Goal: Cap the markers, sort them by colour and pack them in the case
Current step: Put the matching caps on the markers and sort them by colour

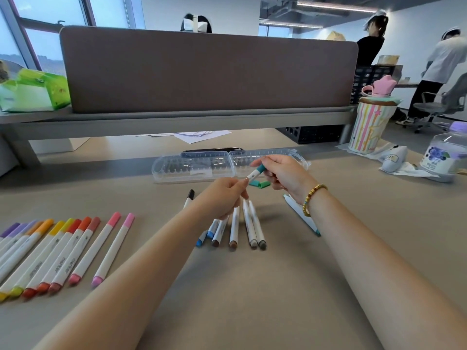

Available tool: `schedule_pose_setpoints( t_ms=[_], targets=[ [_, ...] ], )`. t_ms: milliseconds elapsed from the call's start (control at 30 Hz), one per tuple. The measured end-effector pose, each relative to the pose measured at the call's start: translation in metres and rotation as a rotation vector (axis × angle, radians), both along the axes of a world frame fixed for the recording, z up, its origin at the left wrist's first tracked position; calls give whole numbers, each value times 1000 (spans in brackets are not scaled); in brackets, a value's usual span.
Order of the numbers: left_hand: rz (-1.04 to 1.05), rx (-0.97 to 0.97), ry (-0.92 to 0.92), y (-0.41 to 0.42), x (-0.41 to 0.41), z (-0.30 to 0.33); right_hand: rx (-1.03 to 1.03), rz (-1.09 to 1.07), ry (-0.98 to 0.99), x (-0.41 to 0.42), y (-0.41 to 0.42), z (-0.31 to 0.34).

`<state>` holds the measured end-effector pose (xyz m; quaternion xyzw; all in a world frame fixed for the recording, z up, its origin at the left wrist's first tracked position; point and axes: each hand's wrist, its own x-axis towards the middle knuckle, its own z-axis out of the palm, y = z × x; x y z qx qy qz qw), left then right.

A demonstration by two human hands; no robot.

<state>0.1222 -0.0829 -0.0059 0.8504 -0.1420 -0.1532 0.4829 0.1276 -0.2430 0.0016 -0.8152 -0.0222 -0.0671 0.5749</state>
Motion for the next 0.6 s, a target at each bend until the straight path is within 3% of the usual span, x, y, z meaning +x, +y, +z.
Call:
schedule_pose_setpoints(
  t_ms=[100, 233, 433, 600],
  targets=[
    [30, -14, -55, -2, -2, -1, -52, -57, -55, 0, 6, 0],
    [22, -94, 5, -8, -6, 4, 51, -28, -47, -1, 16, 0],
    [-49, 323, -90, 3, -1, 11, -6, 17, 60, 1, 17, -3],
    [-36, 606, -276, 0, 0, -8, -320, -257, 46, 6, -21, 4]
  ],
)
